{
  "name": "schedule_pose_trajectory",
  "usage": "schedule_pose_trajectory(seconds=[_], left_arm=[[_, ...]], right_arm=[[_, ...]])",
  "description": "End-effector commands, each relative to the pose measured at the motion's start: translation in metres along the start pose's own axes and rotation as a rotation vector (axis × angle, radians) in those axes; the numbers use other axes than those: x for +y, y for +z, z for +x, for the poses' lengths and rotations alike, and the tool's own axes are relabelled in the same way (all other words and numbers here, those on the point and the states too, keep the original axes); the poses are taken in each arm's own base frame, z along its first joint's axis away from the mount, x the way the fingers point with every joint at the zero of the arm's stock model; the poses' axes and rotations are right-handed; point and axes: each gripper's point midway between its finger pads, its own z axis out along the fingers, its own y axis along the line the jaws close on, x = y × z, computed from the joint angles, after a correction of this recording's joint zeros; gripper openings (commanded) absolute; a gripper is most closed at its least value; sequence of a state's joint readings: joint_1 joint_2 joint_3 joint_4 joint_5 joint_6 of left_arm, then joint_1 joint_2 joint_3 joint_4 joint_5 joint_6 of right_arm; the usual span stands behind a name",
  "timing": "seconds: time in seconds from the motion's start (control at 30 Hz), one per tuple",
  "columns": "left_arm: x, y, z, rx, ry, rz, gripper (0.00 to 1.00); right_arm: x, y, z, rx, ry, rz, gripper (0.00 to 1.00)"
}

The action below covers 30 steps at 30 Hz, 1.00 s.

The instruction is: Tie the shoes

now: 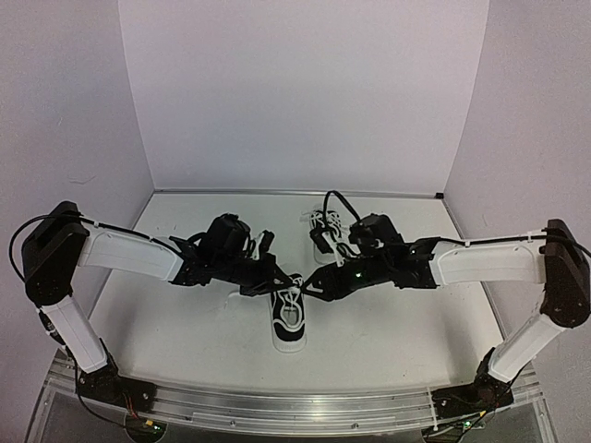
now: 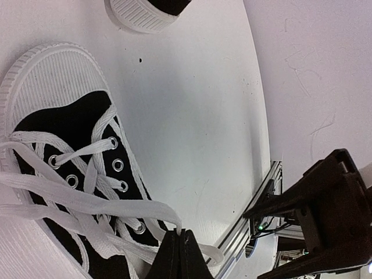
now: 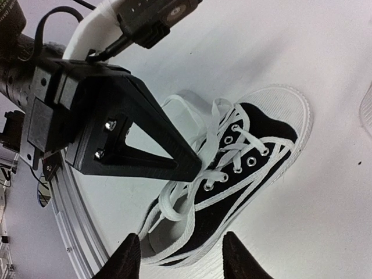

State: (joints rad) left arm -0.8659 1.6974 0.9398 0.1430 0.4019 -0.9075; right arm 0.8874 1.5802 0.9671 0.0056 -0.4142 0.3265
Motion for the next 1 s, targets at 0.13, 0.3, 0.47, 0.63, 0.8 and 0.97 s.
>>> schedule_pose_trajectory(seconds=[0.13,0.3,0.47,0.63,0.8,0.97], left_arm=[[-0.023,-0.009,-0.008,-0.037,0.026,0.076,0.00],[-0.026,-0.009,-0.009,-0.038,0.030,0.083,0.00],[-0.027,-0.009,-0.010,-0.040,0.032,0.091,0.00],[-0.027,-0.009,-0.009,-0.040,0.029,0.093,0.00],[-0.029,-0.012,-0.009,-0.048,0.031,0.099,0.00],[-0.026,-0.020,-0.014,-0.080,0.062,0.065,0.09]], right_arm=[[0.017,0.020,0.014,0.043,0.025,-0.032,0.40],[0.012,0.030,0.016,0.056,0.035,-0.013,0.40],[0.010,0.036,0.013,0.053,0.037,-0.005,0.41],[0.013,0.048,0.004,0.053,0.028,-0.017,0.40],[0.011,0.055,0.004,0.061,0.028,-0.018,0.17],[0.011,0.042,0.001,0.039,0.036,-0.001,0.00]])
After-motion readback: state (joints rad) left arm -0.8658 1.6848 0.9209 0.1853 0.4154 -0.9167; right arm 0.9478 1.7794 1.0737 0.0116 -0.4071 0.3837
